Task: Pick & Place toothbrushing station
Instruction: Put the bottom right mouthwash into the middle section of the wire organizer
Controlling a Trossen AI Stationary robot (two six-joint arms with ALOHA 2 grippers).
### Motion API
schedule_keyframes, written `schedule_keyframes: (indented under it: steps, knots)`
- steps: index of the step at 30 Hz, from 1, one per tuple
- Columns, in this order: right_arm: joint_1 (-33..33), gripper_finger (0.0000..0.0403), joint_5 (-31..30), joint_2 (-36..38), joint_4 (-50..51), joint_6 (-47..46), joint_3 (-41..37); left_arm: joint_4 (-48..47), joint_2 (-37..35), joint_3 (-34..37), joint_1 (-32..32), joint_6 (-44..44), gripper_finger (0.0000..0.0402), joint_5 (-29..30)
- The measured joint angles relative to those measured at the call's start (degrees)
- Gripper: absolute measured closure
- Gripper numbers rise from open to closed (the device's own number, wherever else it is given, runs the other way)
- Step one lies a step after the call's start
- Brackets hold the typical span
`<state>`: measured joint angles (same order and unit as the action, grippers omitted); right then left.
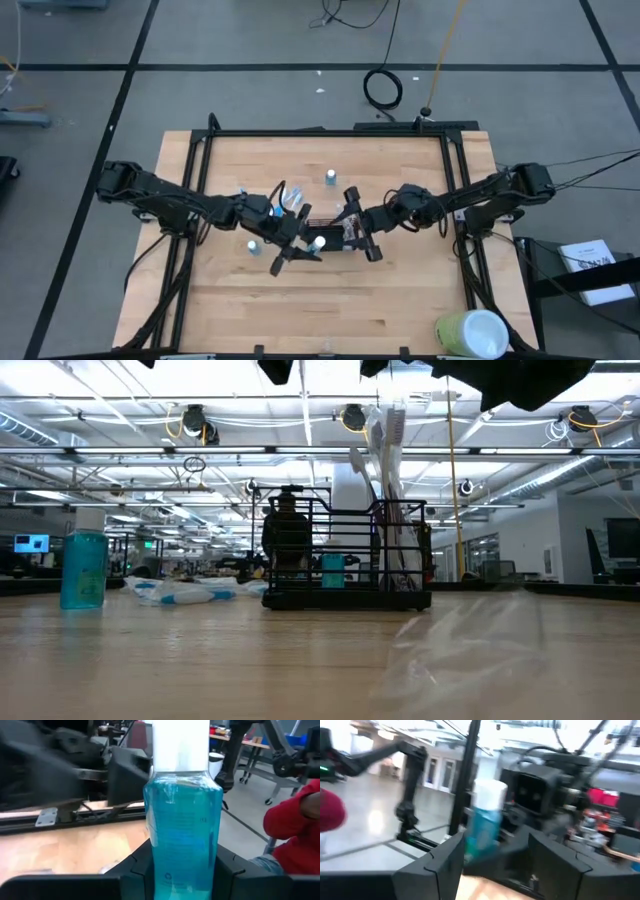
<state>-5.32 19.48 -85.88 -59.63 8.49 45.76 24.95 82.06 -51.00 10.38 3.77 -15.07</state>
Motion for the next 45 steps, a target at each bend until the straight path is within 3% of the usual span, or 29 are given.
schedule_keyframes:
  steps: [5,9,45]
  knots:
    - [0.0,0.0192,0.3,-2.1,-1.4,-1.6,1.8,0.1,0.4,0.0,-1.5,1.3,0.0282,1.1]
    - [0.0,0.0192,0.2,-2.2,3.6,-2.6,4.3,0.1,1.7,0.0,-2.5,2.5,0.0284,1.8]
    - [0.0,0.0192,0.2,-2.2,3.7,-2.6,4.4,1.2,2.9,0.0,-1.8,5.2,0.0280,3.3]
